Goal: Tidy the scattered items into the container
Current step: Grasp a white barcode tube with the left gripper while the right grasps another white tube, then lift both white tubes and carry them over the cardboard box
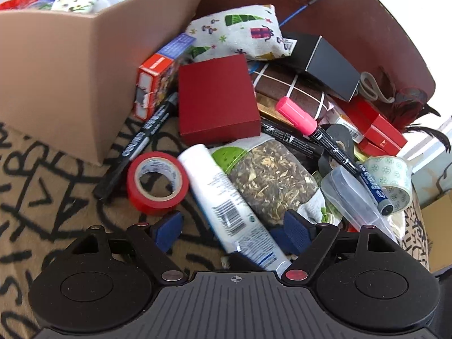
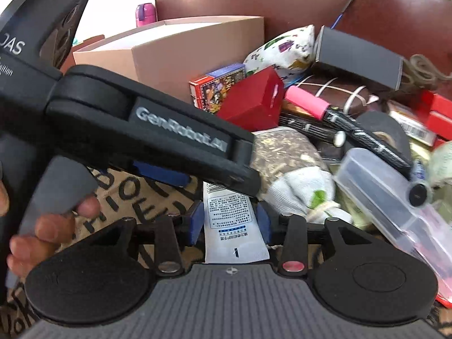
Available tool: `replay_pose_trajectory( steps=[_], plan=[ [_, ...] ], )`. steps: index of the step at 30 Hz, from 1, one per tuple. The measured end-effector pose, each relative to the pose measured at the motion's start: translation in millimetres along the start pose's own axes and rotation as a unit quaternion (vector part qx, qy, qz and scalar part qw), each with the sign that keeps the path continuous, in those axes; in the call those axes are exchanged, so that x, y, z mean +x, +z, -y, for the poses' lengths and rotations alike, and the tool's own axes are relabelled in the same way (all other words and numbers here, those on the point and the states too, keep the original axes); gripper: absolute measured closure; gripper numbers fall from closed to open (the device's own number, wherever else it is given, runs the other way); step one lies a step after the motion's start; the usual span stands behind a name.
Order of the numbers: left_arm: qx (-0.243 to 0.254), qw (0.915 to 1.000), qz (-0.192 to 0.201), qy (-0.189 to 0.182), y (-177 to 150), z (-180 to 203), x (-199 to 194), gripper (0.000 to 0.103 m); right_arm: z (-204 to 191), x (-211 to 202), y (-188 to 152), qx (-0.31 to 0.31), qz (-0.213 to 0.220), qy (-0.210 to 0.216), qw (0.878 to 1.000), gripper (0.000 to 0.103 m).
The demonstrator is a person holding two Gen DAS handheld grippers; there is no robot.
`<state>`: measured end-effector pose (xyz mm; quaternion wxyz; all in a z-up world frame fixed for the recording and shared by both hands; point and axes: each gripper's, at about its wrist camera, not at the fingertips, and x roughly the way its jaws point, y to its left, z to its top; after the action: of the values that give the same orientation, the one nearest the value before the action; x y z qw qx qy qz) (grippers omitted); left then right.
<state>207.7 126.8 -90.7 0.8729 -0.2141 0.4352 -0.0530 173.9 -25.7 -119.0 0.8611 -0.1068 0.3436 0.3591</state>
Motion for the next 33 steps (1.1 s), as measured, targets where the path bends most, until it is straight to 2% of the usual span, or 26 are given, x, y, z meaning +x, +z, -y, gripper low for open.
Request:
replay_pose_trajectory(
  steps=[2,4,6,7,11,13,14,15,19,23,24,33],
  plan=[
    [0.018,0.9998,0.002,0.004,0,4,3,0.015,-1,9,0,0.003,-0.007,0.005,1.000,0.053],
    [0.038,0.9992,-0.001,0.011,0,7,5,0.020,-3,13,1,0.004,-0.007,0.001,1.000,0.055],
    [0.056,0.9982,-0.002,0.023,-1,8,2,0.041,-5,8,2,0.010,-0.016,0.015,1.000,0.057],
    [0.060,0.9978,-0.006,0.029,-2,7,-1,0.042,-6,4,2,0.013,-0.023,0.026,0.999,0.058],
    [0.042,0.9985,-0.033,-0.003,-14,-1,-19,0.052,-16,-20,-7,0.002,-0.042,0.045,0.998,0.058],
    [0.046,0.9981,-0.042,-0.008,-24,-3,-26,0.053,-19,-31,-14,0.001,-0.049,0.062,0.997,0.058],
    [0.047,0.9978,-0.045,-0.008,-28,-4,-28,0.044,-21,-33,-17,0.001,-0.055,0.068,0.996,0.058],
    [0.048,0.9979,-0.043,-0.007,-30,-5,-29,0.044,-22,-33,-20,0.001,-0.057,0.071,0.996,0.058],
    [0.032,0.9986,-0.041,-0.014,-27,-8,-25,0.039,-26,-22,-20,0.014,-0.057,0.057,0.997,0.054],
    [0.064,0.9972,-0.039,-0.004,-28,-5,-24,0.048,-27,-13,-22,0.023,-0.049,0.046,0.997,0.054],
    [0.072,0.9967,-0.037,-0.001,-29,-4,-24,0.061,-28,-14,-23,0.025,-0.048,0.044,0.998,0.055],
    [0.067,0.9975,-0.021,-0.015,-41,4,-55,0.061,-34,-45,-25,0.034,-0.040,0.046,0.998,0.060]
  ],
)
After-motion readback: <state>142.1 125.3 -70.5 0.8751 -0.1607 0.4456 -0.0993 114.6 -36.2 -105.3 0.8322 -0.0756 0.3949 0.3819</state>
